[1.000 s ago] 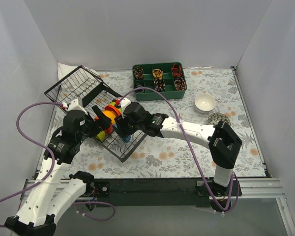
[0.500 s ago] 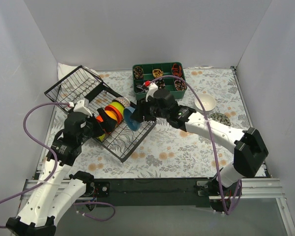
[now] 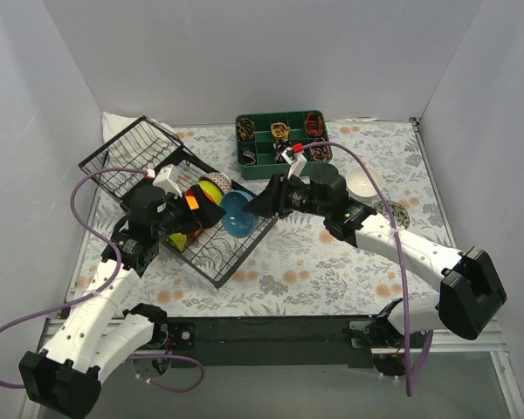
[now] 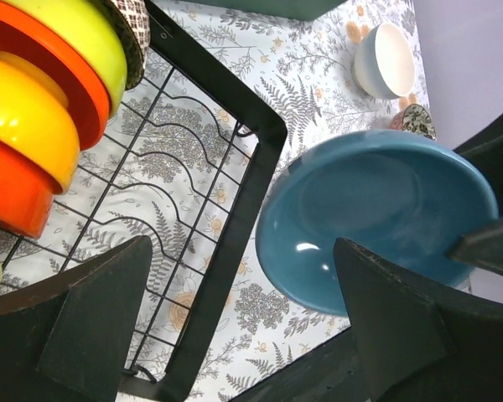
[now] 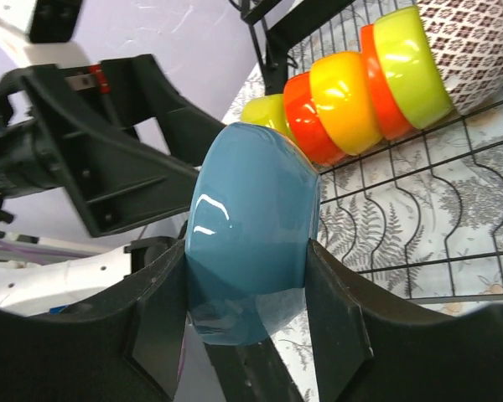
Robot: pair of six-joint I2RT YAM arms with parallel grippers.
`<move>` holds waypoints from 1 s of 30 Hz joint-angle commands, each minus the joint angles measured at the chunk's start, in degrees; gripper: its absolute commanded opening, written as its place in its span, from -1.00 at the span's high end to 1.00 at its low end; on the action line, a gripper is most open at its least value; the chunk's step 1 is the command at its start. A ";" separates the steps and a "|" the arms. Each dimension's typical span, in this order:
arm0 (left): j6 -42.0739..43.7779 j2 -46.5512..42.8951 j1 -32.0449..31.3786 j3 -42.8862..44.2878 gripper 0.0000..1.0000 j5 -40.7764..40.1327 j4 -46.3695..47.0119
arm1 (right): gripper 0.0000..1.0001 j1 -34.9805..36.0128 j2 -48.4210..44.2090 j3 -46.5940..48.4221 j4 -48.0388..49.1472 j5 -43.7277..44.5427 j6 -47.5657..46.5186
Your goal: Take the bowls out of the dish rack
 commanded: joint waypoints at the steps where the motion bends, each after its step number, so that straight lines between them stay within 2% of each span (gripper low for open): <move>1: 0.12 2.51 -0.40 -1.02 -0.71 3.50 4.28 | 0.97 -0.28 -3.22 -1.03 9.33 -4.01 5.31; 8: -0.85 4.54 -0.75 -1.11 -0.09 3.86 5.43 | 0.97 -0.37 -4.11 -3.49 11.44 -4.54 7.33; 9: -0.85 4.63 -0.93 -1.20 0.11 3.77 5.52 | 0.97 -0.37 -4.19 -3.67 11.62 -4.45 7.60; 15: -0.94 4.98 -1.46 -1.46 0.80 3.94 5.78 | 0.97 -0.46 -5.07 -5.60 11.88 -3.75 8.13; 16: -0.94 5.16 -1.54 -1.46 1.00 3.94 5.87 | 0.96 -0.46 -5.33 -5.87 11.88 -3.31 8.04; 17: -0.85 5.16 -1.72 -1.55 1.00 3.77 5.78 | 0.86 -0.54 -5.51 -6.13 11.80 -3.13 8.04; 18: -0.76 5.16 -1.89 -1.55 1.00 3.33 5.87 | 0.61 -0.63 -5.60 -6.83 11.71 -2.87 8.12; 20: -0.59 5.16 -1.98 -1.46 1.00 2.89 5.70 | 0.28 -0.98 -6.13 -7.19 10.23 -2.08 7.60; 21: -0.50 5.16 -2.07 -1.38 1.00 2.11 5.52 | -0.06 -0.98 -6.39 -7.19 9.08 -1.55 6.82; 24: -0.50 5.69 -2.25 -0.68 1.00 0.52 4.03 | -0.45 -0.98 -7.09 -5.00 0.68 1.17 2.25; 27: -0.50 6.92 -2.77 0.64 1.00 -1.24 1.92 | -0.67 -0.98 -7.97 -2.01 -7.94 4.94 -2.49; 30: -0.85 7.97 -3.65 2.22 1.00 -3.70 0.34 | -0.76 -0.98 -8.32 1.33 -13.50 9.95 -6.71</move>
